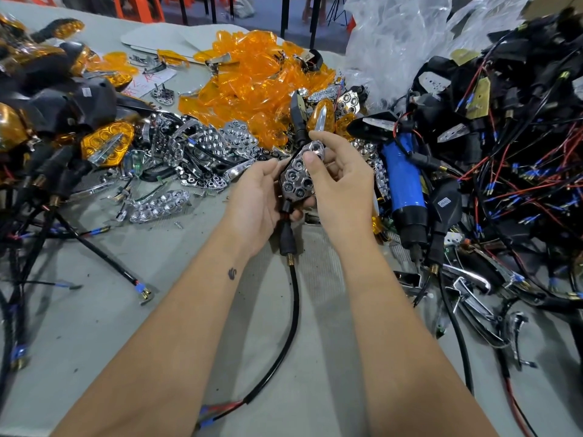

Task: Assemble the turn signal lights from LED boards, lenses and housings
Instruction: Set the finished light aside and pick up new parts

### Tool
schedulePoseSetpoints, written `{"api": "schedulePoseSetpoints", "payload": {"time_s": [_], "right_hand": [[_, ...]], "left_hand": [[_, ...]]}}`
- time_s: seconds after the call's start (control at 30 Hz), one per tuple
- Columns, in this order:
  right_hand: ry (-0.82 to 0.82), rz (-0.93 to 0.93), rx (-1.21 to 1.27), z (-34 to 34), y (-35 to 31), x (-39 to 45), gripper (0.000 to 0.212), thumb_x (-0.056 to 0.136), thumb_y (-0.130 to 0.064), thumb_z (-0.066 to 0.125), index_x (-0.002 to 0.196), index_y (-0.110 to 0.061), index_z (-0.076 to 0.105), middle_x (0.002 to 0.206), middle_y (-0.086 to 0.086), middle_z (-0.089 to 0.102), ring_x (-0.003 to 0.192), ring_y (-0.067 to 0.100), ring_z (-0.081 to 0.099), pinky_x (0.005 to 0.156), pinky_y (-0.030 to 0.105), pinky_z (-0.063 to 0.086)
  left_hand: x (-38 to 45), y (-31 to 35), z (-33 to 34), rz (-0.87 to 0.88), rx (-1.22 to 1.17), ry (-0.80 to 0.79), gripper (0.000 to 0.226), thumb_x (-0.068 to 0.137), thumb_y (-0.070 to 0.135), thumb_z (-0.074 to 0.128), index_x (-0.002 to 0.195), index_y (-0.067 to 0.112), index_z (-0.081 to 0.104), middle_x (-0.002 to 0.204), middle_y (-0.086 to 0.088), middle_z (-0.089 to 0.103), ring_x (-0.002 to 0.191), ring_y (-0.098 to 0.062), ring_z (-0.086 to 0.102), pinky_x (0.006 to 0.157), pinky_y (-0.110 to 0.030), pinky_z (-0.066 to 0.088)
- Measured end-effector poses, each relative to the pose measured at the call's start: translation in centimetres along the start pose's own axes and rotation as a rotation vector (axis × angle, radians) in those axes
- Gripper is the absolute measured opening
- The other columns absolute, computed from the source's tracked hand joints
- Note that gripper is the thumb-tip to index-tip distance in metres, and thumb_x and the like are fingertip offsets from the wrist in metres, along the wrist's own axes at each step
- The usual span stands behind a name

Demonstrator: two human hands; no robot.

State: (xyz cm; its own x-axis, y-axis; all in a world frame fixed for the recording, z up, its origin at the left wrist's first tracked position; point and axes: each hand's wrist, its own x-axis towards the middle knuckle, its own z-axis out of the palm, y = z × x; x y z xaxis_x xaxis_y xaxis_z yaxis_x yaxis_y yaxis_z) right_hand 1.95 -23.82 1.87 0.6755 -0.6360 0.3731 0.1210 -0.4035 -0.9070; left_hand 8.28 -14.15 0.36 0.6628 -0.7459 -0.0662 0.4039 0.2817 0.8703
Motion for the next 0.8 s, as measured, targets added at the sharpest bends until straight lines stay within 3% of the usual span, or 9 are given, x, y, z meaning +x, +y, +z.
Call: {"api": "schedulePoseSetpoints", "payload": {"time_s": [0.1,0.23,0.4,0.47,0.53,0.63,0.7,0.8], "right_hand": [[0.029,-0.073,-0.040,0.17,0.19,-0.17,0.028,0.093,-0.022,0.068,0.118,-0.034,0.066,0.094,-0.020,0.046,0.076,-0.002,0.048,0.078,0.017,0.051],[0.068,-0.073,-0.035,0.34,0.34,-0.32,0.041,0.089,-0.023,0.073,0.127,-0.031,0.060,0.106,-0.010,0.039,0.071,0.005,0.044,0.066,0.005,0.045],[0.080,-0.052,0.019,0.29,0.20,-0.34,0.033,0.088,-0.024,0.074,0.118,-0.032,0.064,0.107,0.001,0.049,0.071,0.003,0.046,0.058,0.008,0.046],[0.060,-0.008,0.056,0.17,0.10,-0.24,0.031,0.086,-0.026,0.076,0.110,-0.040,0.063,0.107,0.004,0.053,0.078,0.014,0.052,0.065,0.028,0.056],[0.016,0.088,0.151,-0.02,-0.15,-0.13,0.030,0.084,-0.026,0.078,0.102,-0.045,0.063,0.106,0.005,0.058,0.081,0.026,0.057,0.071,0.040,0.058],[-0.058,0.186,0.272,-0.34,-0.27,0.09,0.025,0.085,-0.025,0.078,0.098,-0.042,0.066,0.103,-0.002,0.064,0.080,0.014,0.060,0.065,0.028,0.055],[-0.079,0.201,0.277,-0.41,-0.20,0.16,0.022,0.087,-0.026,0.076,0.103,-0.039,0.067,0.105,-0.004,0.067,0.079,0.007,0.062,0.063,0.021,0.053],[-0.128,0.245,0.332,-0.29,-0.10,0.00,0.023,0.092,-0.043,0.063,0.111,-0.033,0.072,0.112,0.000,0.071,0.088,0.012,0.064,0.063,0.026,0.051]], "left_hand": [[-0.06,-0.30,-0.18,0.032,-0.002,-0.051,0.040,0.099,0.031,0.030,0.119,0.013,0.060,0.097,-0.006,0.066,0.074,-0.014,0.058,0.058,-0.026,0.042],[-0.04,-0.50,0.07,0.086,-0.030,-0.027,0.031,0.093,0.025,0.044,0.116,0.014,0.062,0.102,-0.004,0.071,0.078,-0.012,0.064,0.060,-0.024,0.049],[-0.04,-0.63,0.10,0.155,-0.043,-0.008,0.022,0.099,0.014,0.053,0.099,0.021,0.073,0.100,-0.002,0.074,0.086,-0.014,0.069,0.065,-0.026,0.054],[-0.09,-0.54,-0.17,0.178,0.005,-0.052,0.021,0.095,0.012,0.058,0.112,0.019,0.068,0.102,-0.005,0.072,0.088,-0.017,0.067,0.069,-0.027,0.055],[-0.10,-0.35,-0.47,0.200,0.029,-0.077,0.037,0.088,0.011,0.067,0.124,0.016,0.062,0.105,-0.008,0.070,0.091,-0.020,0.066,0.075,-0.028,0.056],[-0.16,-0.04,-0.70,0.212,0.037,-0.095,0.058,0.081,0.009,0.067,0.137,0.008,0.052,0.106,-0.005,0.072,0.087,-0.017,0.068,0.075,-0.025,0.055],[-0.25,0.04,-0.65,0.218,0.040,-0.129,0.055,0.082,0.008,0.065,0.135,0.007,0.052,0.102,-0.003,0.073,0.085,-0.015,0.068,0.074,-0.024,0.055],[-0.29,-0.03,-0.55,0.209,0.060,-0.160,0.049,0.082,0.009,0.065,0.129,0.009,0.055,0.095,-0.001,0.071,0.080,-0.013,0.066,0.070,-0.022,0.054]]}}
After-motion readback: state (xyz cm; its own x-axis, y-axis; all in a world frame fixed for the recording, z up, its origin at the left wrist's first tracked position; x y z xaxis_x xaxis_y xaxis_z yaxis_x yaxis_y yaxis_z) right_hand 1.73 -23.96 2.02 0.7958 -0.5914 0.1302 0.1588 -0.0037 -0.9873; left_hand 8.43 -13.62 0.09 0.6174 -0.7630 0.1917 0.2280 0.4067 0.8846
